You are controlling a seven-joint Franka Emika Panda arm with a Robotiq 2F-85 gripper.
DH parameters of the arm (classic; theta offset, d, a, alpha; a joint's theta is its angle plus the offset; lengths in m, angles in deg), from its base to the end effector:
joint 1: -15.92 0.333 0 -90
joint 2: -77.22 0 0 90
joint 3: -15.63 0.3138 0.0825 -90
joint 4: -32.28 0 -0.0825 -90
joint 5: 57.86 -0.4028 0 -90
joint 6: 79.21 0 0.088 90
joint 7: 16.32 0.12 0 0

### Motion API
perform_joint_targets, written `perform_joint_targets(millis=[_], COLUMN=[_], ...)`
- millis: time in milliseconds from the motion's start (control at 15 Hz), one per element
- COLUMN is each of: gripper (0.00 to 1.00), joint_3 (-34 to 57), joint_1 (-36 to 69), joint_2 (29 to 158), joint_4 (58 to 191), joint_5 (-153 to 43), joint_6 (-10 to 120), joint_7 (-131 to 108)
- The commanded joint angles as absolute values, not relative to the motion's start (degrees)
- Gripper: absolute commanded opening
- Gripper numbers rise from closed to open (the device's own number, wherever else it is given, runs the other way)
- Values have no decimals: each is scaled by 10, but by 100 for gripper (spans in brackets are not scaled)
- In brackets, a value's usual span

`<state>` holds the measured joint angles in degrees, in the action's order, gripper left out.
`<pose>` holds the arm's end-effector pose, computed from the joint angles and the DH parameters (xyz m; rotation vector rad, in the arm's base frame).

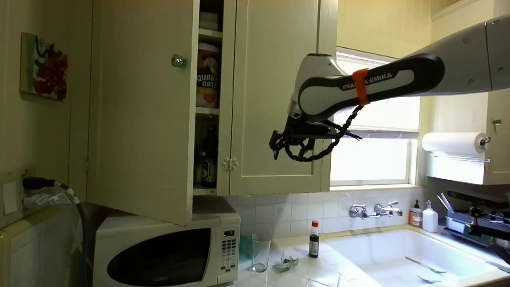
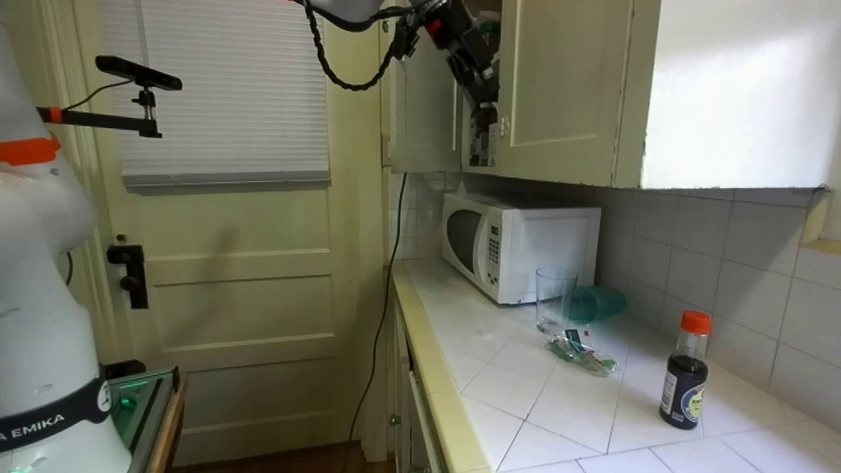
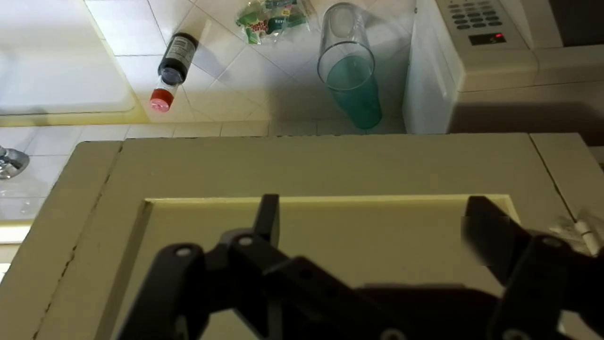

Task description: Close the right cabinet door then remove the white box from the left cabinet and place it on the counter.

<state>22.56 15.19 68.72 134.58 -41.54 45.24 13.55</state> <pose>0.5775 0.0538 0.6544 2.8637 -0.4503 0.8865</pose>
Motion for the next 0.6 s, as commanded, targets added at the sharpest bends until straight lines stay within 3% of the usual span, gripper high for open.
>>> perform_joint_targets(millis=[0, 533], gripper=[100, 100], joint_3=[236, 280], joint_1=[182, 259], joint_2=[742, 891], joint_4=[1316, 1233], joint_5=[-450, -564], joint_6=[464, 566], joint_7=[70, -72])
